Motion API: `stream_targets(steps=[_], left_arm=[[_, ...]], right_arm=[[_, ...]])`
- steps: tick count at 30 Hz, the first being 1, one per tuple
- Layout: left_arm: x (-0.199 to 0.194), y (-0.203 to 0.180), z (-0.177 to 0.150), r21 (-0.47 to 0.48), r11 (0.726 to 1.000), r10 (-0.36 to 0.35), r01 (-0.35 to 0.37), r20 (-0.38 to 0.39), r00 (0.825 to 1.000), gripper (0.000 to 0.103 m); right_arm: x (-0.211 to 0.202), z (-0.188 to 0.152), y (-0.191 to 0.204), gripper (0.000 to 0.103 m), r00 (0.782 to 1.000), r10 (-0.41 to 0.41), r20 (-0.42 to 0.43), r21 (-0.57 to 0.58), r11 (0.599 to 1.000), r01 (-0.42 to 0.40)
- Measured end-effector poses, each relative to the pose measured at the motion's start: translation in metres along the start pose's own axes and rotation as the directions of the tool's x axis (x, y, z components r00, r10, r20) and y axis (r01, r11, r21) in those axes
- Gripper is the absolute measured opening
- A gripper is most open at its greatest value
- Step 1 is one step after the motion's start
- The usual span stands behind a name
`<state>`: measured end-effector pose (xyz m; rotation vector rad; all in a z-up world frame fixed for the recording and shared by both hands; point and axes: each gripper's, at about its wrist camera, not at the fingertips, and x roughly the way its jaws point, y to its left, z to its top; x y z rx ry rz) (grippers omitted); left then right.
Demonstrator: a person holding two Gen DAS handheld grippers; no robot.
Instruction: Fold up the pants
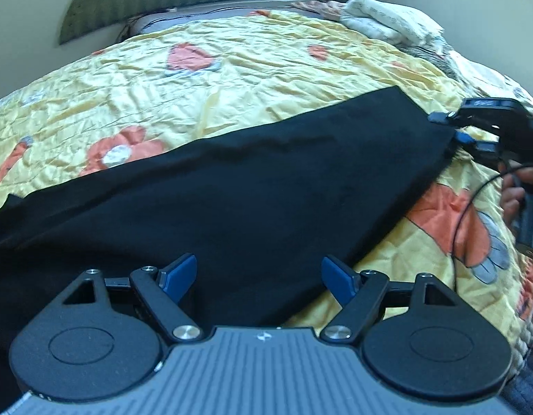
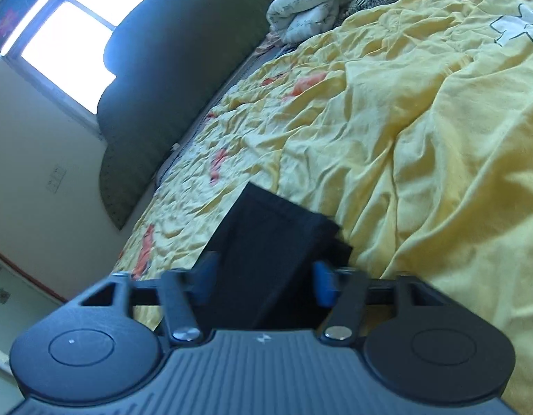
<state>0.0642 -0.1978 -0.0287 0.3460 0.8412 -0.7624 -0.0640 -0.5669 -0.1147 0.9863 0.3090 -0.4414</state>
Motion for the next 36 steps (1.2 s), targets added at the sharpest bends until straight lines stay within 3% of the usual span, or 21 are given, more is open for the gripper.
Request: stream_targets(steps=[2, 3, 9, 12, 17, 22, 31, 36], left_arm=[[-0.001, -0.005, 0.000, 0.030, 0.999, -0.013, 0.013, 0.002, 1.000, 0.084], [0.000, -0.008, -0.001, 0.043, 0.999, -0.019, 0.019, 0.002, 1.000, 0.084], [0.001, -0.013, -0.002, 0.063, 0.998, -0.030, 0.030, 0.001, 1.000, 0.085], [0.004, -0.010, 0.001, 0.045, 0.999, -0.014, 0.014, -0.006, 1.000, 0.085], [0.003, -0.003, 0.005, 0.014, 1.000, -0.018, 0.018, 0.007, 1.000, 0.086], [0.007, -0.010, 0.006, 0.039, 0.999, -0.008, 0.008, -0.003, 1.000, 0.088], [0.009, -0.010, 0.004, 0.043, 0.999, -0.011, 0.012, -0.010, 1.000, 0.088], [0.012, -0.009, 0.004, 0.033, 0.999, -0.012, 0.013, -0.015, 1.000, 0.089]], right_arm=[[-0.001, -0.001, 0.000, 0.007, 1.000, -0.025, -0.002, -0.006, 1.000, 0.025], [-0.003, -0.002, -0.001, 0.005, 0.999, -0.032, 0.000, -0.009, 0.999, 0.032], [-0.023, -0.005, -0.006, 0.005, 0.997, -0.078, 0.030, -0.043, 0.996, 0.079], [-0.014, 0.001, -0.009, 0.005, 0.996, -0.090, -0.011, -0.076, 0.993, 0.089], [-0.019, -0.001, -0.001, 0.006, 0.997, -0.081, 0.001, -0.108, 0.991, 0.081], [-0.005, -0.001, -0.011, 0.006, 0.998, 0.029, -0.049, 0.018, 0.999, -0.028], [-0.011, -0.008, 0.002, 0.003, 0.998, -0.055, 0.000, -0.069, 0.996, 0.055], [-0.006, -0.005, -0.003, 0.004, 0.998, -0.057, -0.029, -0.068, 0.996, 0.055]])
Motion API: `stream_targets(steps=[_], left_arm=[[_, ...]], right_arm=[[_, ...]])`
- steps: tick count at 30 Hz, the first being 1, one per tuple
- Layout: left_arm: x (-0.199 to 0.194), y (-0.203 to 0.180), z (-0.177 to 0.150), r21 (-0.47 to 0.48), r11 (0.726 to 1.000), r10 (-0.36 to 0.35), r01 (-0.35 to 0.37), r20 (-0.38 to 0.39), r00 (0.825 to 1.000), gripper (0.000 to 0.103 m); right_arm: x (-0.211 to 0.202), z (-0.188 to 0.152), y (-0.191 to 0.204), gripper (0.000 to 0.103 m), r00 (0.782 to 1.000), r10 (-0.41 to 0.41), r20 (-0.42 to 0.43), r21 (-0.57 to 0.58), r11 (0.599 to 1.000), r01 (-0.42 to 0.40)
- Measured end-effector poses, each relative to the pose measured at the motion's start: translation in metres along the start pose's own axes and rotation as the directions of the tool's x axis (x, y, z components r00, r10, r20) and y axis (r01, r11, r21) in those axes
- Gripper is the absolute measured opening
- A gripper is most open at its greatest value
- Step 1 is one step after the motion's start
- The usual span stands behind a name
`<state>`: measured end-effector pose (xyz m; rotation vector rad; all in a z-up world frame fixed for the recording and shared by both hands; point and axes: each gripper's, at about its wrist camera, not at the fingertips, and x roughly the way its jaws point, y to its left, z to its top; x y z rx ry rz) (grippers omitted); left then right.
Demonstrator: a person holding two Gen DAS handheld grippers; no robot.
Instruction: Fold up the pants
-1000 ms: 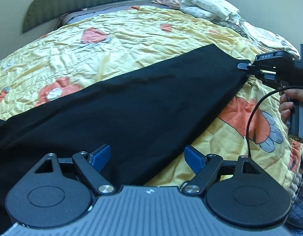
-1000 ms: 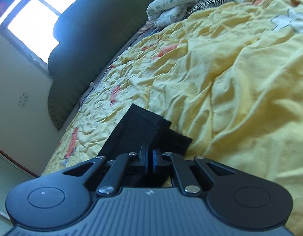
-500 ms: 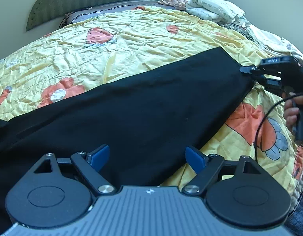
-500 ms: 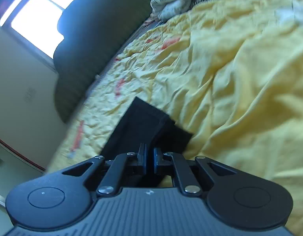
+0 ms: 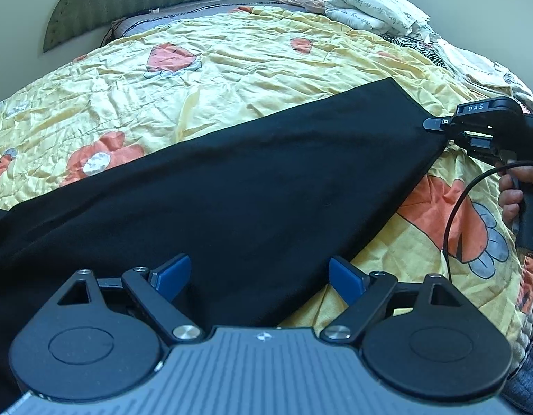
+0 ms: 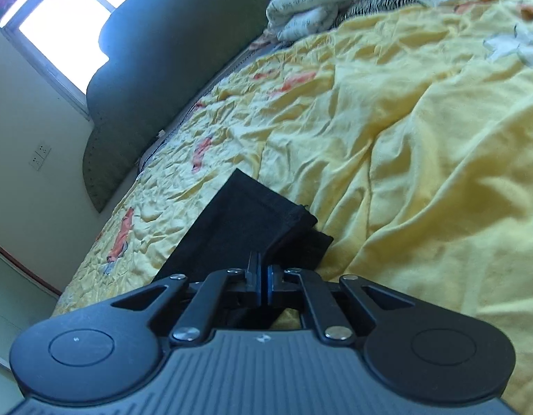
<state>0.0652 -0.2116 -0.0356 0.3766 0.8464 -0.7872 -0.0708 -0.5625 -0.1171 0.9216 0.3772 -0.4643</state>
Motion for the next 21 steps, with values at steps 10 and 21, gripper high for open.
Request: stream_targets(steps=[10, 21], left_arm=[[-0.007, 0.007, 0.003, -0.056, 0.998, 0.013, -0.010, 0.054, 0.998, 0.090], [0.004, 0.016, 0.003, -0.085, 0.996, 0.024, -0.024, 0.005, 1.000, 0.091]], right_arm=[[-0.039, -0.004, 0.000, 0.064, 0.999, 0.001, 0.051, 0.048, 0.999, -0.004], [-0.012, -0.014, -0.003, 0.061, 0.989, 0.148, -0.021, 0.134, 0.980, -0.144]])
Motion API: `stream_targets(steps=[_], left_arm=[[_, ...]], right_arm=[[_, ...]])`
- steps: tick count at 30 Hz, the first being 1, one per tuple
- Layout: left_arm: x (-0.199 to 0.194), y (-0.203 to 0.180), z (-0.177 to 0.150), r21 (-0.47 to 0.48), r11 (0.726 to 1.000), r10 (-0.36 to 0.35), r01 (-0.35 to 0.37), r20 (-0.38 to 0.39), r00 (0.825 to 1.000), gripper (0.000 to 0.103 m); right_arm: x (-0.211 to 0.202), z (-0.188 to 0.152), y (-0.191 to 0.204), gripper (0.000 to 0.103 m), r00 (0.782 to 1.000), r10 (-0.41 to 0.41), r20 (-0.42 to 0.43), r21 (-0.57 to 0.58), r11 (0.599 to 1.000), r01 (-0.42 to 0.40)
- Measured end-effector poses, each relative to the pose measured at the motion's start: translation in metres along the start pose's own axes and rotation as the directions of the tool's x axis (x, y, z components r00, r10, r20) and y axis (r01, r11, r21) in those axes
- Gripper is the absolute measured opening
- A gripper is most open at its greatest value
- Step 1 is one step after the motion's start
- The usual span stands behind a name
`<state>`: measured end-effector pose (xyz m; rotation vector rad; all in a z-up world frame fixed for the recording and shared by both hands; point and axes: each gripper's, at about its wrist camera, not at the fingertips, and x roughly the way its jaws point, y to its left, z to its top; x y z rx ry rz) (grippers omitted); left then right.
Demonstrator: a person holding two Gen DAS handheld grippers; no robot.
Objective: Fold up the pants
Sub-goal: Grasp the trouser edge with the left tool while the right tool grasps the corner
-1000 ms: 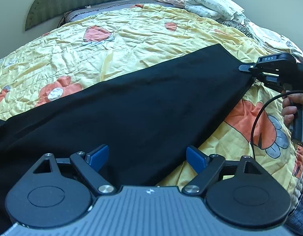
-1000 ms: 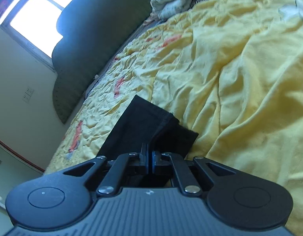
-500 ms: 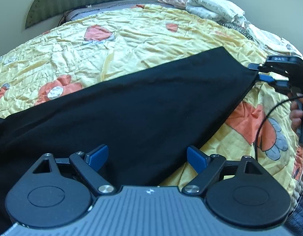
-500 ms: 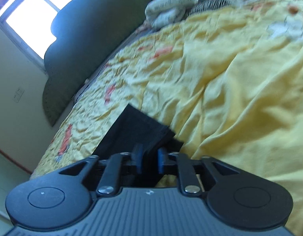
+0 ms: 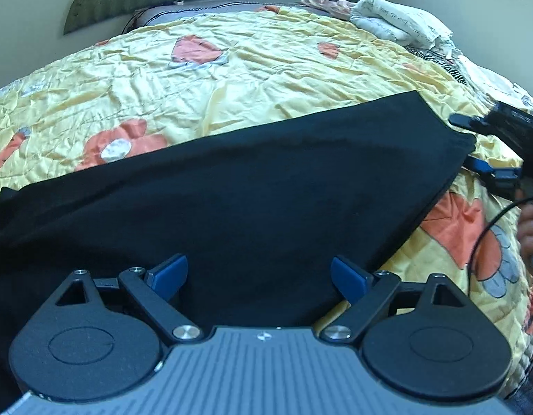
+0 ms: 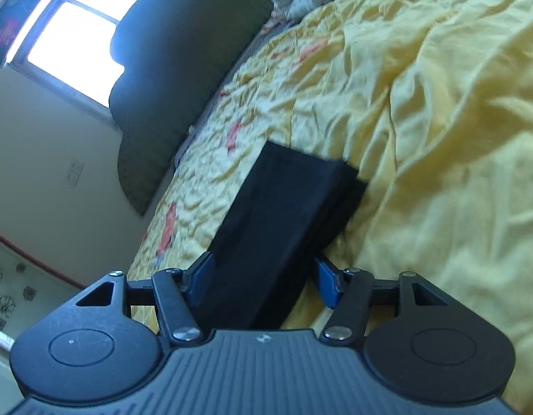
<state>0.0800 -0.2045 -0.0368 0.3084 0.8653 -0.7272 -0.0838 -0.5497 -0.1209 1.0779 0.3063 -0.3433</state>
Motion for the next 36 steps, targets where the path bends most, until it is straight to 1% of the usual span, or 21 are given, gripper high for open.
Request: stream_targets(steps=[3, 7, 9, 11, 13, 15, 16, 18, 20, 21, 22, 23, 25, 26, 27, 29, 30, 32, 34, 35, 36], left_arm=[[0.001, 0.001, 0.002, -0.017, 1.000, -0.017, 0.017, -0.007, 1.000, 0.091], [0.001, 0.005, 0.006, -0.052, 0.998, -0.024, 0.024, -0.003, 1.000, 0.091], [0.002, 0.007, 0.009, -0.069, 0.997, -0.035, 0.035, 0.002, 0.999, 0.091], [0.000, 0.009, 0.014, -0.083, 0.996, -0.043, 0.044, 0.011, 0.999, 0.091], [0.000, 0.013, 0.019, -0.103, 0.993, -0.058, 0.060, 0.021, 0.998, 0.091], [0.002, 0.020, 0.026, -0.145, 0.985, -0.094, 0.097, 0.026, 0.995, 0.091], [0.004, 0.024, 0.028, -0.175, 0.977, -0.118, 0.120, 0.021, 0.993, 0.091], [0.012, 0.036, 0.032, -0.267, 0.946, -0.191, 0.185, 0.005, 0.982, 0.091], [0.023, 0.051, 0.034, -0.385, 0.880, -0.299, 0.278, 0.004, 0.954, 0.091], [0.029, 0.059, 0.034, -0.454, 0.828, -0.362, 0.329, 0.015, 0.932, 0.091], [0.034, 0.065, 0.034, -0.508, 0.780, -0.406, 0.366, 0.033, 0.913, 0.091], [0.039, 0.072, 0.034, -0.565, 0.718, -0.454, 0.408, 0.064, 0.889, 0.091], [0.048, 0.081, 0.033, -0.638, 0.608, -0.527, 0.472, 0.121, 0.841, 0.091], [0.053, 0.085, 0.033, -0.672, 0.543, -0.563, 0.503, 0.153, 0.812, 0.091], [0.058, 0.087, 0.034, -0.700, 0.474, -0.599, 0.533, 0.188, 0.779, 0.092], [0.068, 0.086, 0.037, -0.736, 0.359, -0.648, 0.574, 0.246, 0.721, 0.094], [0.073, 0.084, 0.038, -0.748, 0.305, -0.663, 0.589, 0.277, 0.695, 0.095], [0.082, 0.079, 0.042, -0.759, 0.226, -0.679, 0.611, 0.327, 0.657, 0.097], [0.089, 0.074, 0.046, -0.769, 0.179, -0.679, 0.613, 0.354, 0.643, 0.097], [0.094, 0.071, 0.049, -0.775, 0.162, -0.677, 0.611, 0.363, 0.640, 0.097], [0.097, 0.068, 0.050, -0.781, 0.153, -0.672, 0.605, 0.366, 0.643, 0.097]], right_arm=[[0.005, 0.010, -0.007, 0.060, 0.997, 0.027, 0.074, 0.023, 0.999, -0.029], [0.012, 0.019, -0.014, 0.060, 0.991, 0.063, 0.119, 0.070, 0.995, -0.072], [0.018, 0.020, -0.010, 0.060, 0.994, 0.056, 0.098, 0.046, 0.997, -0.061], [0.025, 0.020, -0.002, 0.059, 0.997, 0.029, 0.066, -0.022, 0.999, -0.028], [0.034, 0.019, 0.008, 0.046, 0.999, -0.012, 0.040, -0.084, 0.996, 0.015], [0.042, 0.017, 0.013, 0.013, 0.997, -0.066, 0.028, -0.135, 0.988, 0.069], [0.046, 0.017, 0.016, 0.008, 0.994, -0.101, 0.030, -0.173, 0.979, 0.104], [0.047, 0.014, 0.022, 0.007, 0.991, -0.127, 0.049, -0.230, 0.964, 0.135], [0.044, 0.011, 0.031, 0.007, 0.986, -0.147, 0.074, -0.292, 0.943, 0.163], [0.045, 0.008, 0.040, 0.007, 0.983, -0.157, 0.095, -0.341, 0.922, 0.180], [0.044, 0.004, 0.049, 0.007, 0.979, -0.165, 0.116, -0.402, 0.894, 0.198], [0.043, 0.001, 0.058, 0.007, 0.977, -0.170, 0.131, -0.452, 0.866, 0.211], [0.043, -0.008, 0.077, 0.007, 0.973, -0.167, 0.159, -0.550, 0.804, 0.227], [0.042, -0.013, 0.085, 0.007, 0.973, -0.159, 0.168, -0.591, 0.774, 0.229], [0.041, -0.017, 0.094, 0.007, 0.973, -0.150, 0.173, -0.627, 0.746, 0.226], [0.040, -0.027, 0.110, 0.007, 0.977, -0.127, 0.172, -0.685, 0.698, 0.211], [0.041, -0.033, 0.117, 0.007, 0.978, -0.117, 0.170, -0.707, 0.677, 0.204], [0.042, -0.047, 0.129, 0.007, 0.983, -0.096, 0.157, -0.752, 0.633, 0.182], [0.042, -0.061, 0.137, 0.007, 0.988, -0.077, 0.135, -0.786, 0.599, 0.154], [0.041, -0.069, 0.141, 0.007, 0.990, -0.067, 0.121, -0.802, 0.581, 0.138], [0.041, -0.077, 0.145, 0.007, 0.992, -0.059, 0.108, -0.819, 0.561, 0.123]])
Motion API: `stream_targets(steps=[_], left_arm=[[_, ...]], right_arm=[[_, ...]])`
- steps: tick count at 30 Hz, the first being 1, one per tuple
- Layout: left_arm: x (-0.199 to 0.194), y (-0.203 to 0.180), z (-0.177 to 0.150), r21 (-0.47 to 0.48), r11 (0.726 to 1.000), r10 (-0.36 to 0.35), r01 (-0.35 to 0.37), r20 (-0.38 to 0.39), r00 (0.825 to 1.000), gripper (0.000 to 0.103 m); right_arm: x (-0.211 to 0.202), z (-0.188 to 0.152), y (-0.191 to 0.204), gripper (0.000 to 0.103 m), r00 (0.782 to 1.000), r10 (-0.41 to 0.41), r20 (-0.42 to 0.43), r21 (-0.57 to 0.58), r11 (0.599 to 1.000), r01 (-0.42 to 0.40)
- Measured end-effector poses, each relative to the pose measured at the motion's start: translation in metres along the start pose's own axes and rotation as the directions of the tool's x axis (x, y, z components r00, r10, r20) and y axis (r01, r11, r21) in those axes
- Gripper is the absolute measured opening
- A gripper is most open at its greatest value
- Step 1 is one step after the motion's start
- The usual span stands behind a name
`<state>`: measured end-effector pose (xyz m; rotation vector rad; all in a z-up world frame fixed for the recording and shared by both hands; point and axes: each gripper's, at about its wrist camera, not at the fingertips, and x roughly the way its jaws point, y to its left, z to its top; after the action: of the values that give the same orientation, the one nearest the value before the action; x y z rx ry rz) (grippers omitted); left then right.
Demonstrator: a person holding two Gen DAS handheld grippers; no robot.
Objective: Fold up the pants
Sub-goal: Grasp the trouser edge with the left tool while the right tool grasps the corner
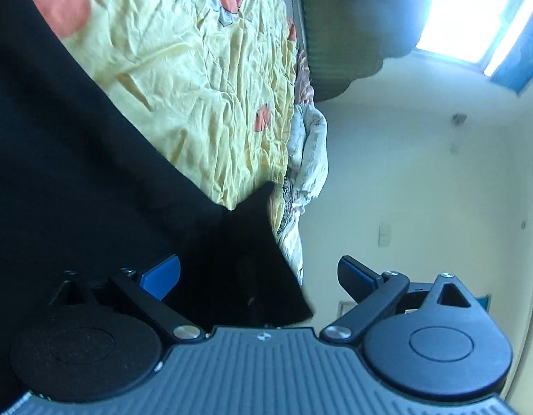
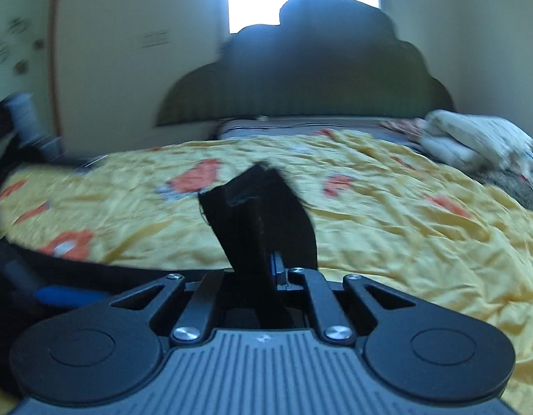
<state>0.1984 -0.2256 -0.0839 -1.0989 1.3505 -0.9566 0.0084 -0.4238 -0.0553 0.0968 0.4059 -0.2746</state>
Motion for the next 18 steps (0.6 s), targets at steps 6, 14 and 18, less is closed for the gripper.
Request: stream_targets(steps=[6, 14, 18], left_arm=[[0.011, 0.010, 0.008, -0.076, 0.997, 0.023, -0.021, 0.024, 0.999, 0.094], [0.011, 0.005, 0.008, 0.013, 0.986, 0.167, -0.168, 0.023, 0.986, 0.027], [0.004, 0.009, 0.006, 0.036, 0.976, 0.213, -0.216, 0.079, 0.974, 0.006]], right_arm=[[-0.007, -0.010, 0.042, 0.007, 0.997, 0.071, -0.007, -0.155, 0.985, -0.072], [-0.018, -0.023, 0.068, 0.007, 0.997, 0.081, -0.002, -0.311, 0.947, -0.077], [-0.019, -0.028, 0.077, 0.007, 0.998, 0.069, -0.008, -0.356, 0.932, -0.067]])
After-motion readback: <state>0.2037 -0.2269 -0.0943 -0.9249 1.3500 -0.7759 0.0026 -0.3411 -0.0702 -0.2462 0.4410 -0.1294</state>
